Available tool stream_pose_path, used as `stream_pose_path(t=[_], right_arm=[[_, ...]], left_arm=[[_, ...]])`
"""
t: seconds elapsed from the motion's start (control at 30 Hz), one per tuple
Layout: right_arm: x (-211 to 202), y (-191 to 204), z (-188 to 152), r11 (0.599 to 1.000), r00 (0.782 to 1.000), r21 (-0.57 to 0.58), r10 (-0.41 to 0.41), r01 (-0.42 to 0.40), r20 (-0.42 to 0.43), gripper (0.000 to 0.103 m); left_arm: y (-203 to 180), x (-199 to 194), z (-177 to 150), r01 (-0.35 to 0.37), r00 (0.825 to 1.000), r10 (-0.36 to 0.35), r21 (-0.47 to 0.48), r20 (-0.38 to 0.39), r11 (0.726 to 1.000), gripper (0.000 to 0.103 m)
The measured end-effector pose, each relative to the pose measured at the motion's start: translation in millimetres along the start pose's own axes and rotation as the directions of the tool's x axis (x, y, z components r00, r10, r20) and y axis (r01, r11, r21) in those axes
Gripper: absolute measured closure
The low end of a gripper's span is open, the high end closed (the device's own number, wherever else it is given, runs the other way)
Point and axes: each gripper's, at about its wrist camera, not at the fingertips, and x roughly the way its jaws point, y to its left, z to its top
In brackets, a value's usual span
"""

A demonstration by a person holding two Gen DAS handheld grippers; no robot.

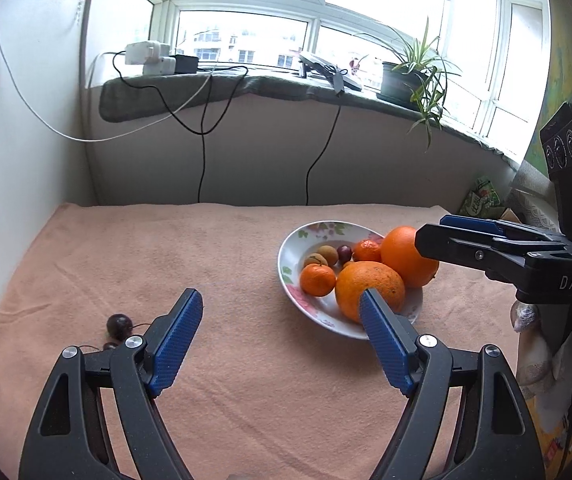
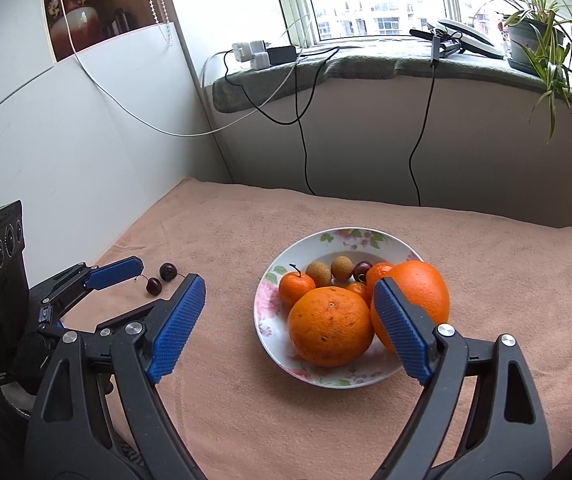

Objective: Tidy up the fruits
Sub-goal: 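Move both grippers back toward the two dark cherries on the towel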

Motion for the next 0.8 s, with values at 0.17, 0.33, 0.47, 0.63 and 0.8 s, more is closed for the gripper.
stream_pose_path(t=[0.17,0.33,0.47,0.63,0.8], right_arm=[[10.4,18.0,3.3,0.999,0.999,-0.03,0.033,-0.033,-0.007,0.014],[24.5,37.8,6.7,0.996,0.997,-0.059,0.069,-0.07,-0.019,0.014],[38.0,51.2,9.3,0.993,0.994,-0.063,0.1,-0.103,-0.038,0.014],[56.8,62.1,14.4,0.987,0.986,-0.034,0.154,-0.156,-0.065,0.014],[79.5,73.9,19.5,0.981,0.976,-0.018,0.192,-0.194,-0.1,0.016]], left_arm=[[18.6,-6.5,-4.2,-0.03,1.0,0.03,-0.029,0.004,0.999,0.022],[38.6,-11.4,-9.9,-0.059,0.998,0.059,-0.057,0.004,0.997,0.022],[55.4,-14.7,-15.1,-0.084,0.996,0.084,-0.079,0.004,0.993,0.022],[79.8,-19.3,-22.3,-0.11,0.994,0.111,-0.121,0.008,0.987,0.022],[103.3,-19.1,-36.6,-0.138,0.99,0.137,-0.155,-0.016,0.978,0.023]])
